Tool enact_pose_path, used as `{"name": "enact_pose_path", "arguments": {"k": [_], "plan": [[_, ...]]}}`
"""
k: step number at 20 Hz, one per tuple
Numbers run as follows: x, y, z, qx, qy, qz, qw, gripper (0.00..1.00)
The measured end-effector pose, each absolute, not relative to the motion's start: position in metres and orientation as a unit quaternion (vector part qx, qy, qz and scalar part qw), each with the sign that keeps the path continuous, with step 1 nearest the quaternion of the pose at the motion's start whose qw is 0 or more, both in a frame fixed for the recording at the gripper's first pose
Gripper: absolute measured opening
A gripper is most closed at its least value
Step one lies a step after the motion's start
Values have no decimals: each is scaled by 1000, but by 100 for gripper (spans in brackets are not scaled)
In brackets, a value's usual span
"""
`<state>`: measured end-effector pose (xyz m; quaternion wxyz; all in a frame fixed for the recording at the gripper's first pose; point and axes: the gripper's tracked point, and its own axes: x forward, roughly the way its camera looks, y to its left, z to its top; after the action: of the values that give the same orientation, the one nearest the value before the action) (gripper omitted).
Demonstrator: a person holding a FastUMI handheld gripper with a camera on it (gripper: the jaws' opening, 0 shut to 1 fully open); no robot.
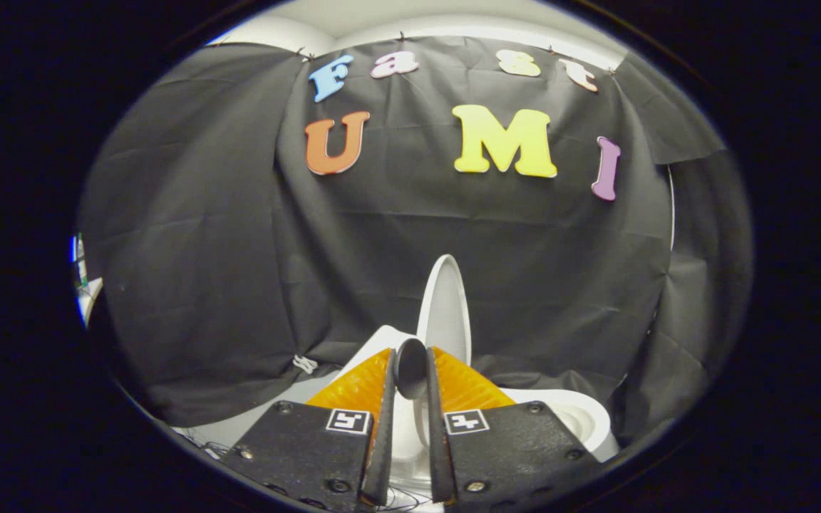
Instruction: Open the toilet lid.
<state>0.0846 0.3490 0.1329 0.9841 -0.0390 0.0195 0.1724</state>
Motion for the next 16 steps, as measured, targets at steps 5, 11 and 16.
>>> {"name": "enact_pose_path", "arguments": {"k": [5, 11, 16], "plan": [[63, 320, 167, -54, -50, 163, 984, 82], [46, 262, 192, 4, -102, 149, 984, 100], [44, 197, 189, 24, -117, 132, 984, 100]]}}
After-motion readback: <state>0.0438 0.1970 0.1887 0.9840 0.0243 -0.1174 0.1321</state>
